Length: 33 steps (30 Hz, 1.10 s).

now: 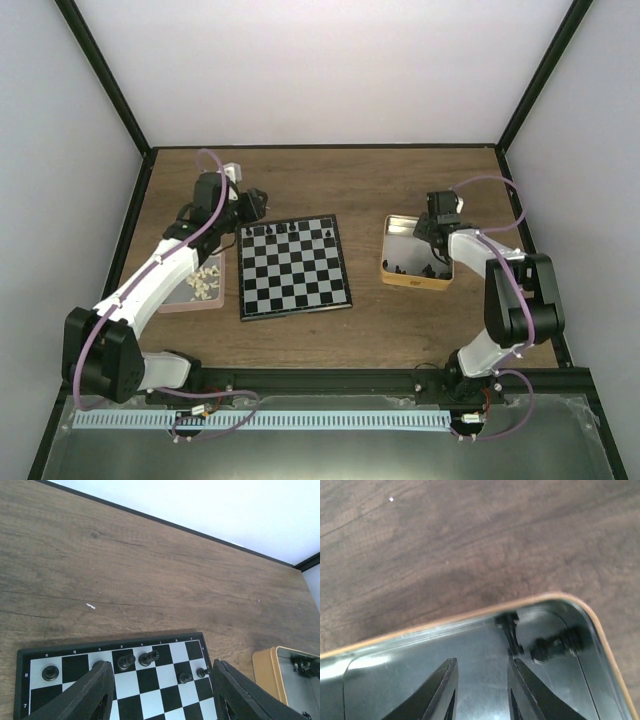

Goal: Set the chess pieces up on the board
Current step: Pick up the chess piece from the storage box.

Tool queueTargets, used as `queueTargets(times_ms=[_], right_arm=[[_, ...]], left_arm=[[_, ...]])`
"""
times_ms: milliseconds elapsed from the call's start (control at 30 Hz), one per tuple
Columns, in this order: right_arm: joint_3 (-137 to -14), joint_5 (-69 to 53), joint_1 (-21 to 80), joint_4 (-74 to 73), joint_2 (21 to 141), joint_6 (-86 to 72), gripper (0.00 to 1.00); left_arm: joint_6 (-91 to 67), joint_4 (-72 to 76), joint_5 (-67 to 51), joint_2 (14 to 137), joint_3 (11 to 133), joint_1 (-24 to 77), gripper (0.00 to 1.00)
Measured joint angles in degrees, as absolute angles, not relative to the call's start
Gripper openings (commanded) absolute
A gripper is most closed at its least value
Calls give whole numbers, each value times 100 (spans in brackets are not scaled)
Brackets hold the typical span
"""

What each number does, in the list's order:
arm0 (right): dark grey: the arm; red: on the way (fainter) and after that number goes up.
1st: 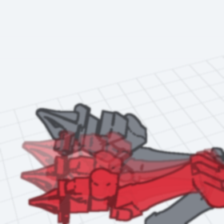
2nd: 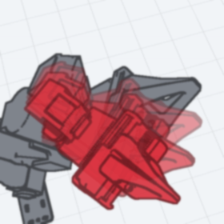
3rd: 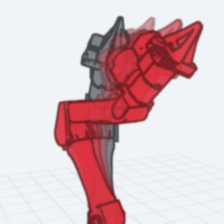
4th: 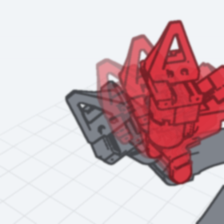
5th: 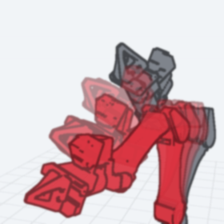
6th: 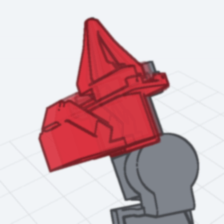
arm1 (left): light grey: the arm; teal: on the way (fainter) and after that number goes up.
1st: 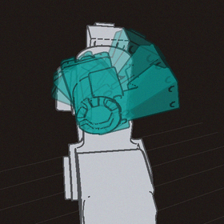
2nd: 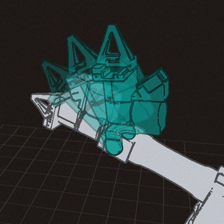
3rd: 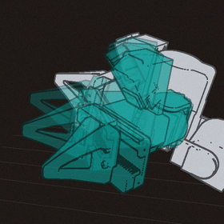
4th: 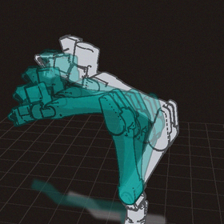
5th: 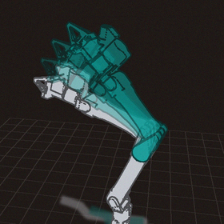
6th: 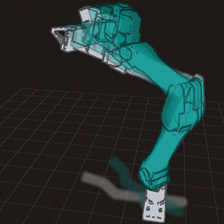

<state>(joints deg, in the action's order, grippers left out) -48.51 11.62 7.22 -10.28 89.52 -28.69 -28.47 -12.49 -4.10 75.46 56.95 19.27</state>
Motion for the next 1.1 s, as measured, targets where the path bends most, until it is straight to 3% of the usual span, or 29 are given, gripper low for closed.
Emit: queueTargets(times_ms=[633,867,1100], right_arm=[[-5288,972,355,-779,10047,-2292,26],[-5384,880,307,-720,10162,-2185,11],[-5393,757,307,-718,10160,-2167,7]], left_arm=[[-2845,-1256,-676,7546,5566,1925,56],[-2845,-1256,-683,7546,5548,1927,56],[-2847,-1258,-720,7544,5524,1925,56]])
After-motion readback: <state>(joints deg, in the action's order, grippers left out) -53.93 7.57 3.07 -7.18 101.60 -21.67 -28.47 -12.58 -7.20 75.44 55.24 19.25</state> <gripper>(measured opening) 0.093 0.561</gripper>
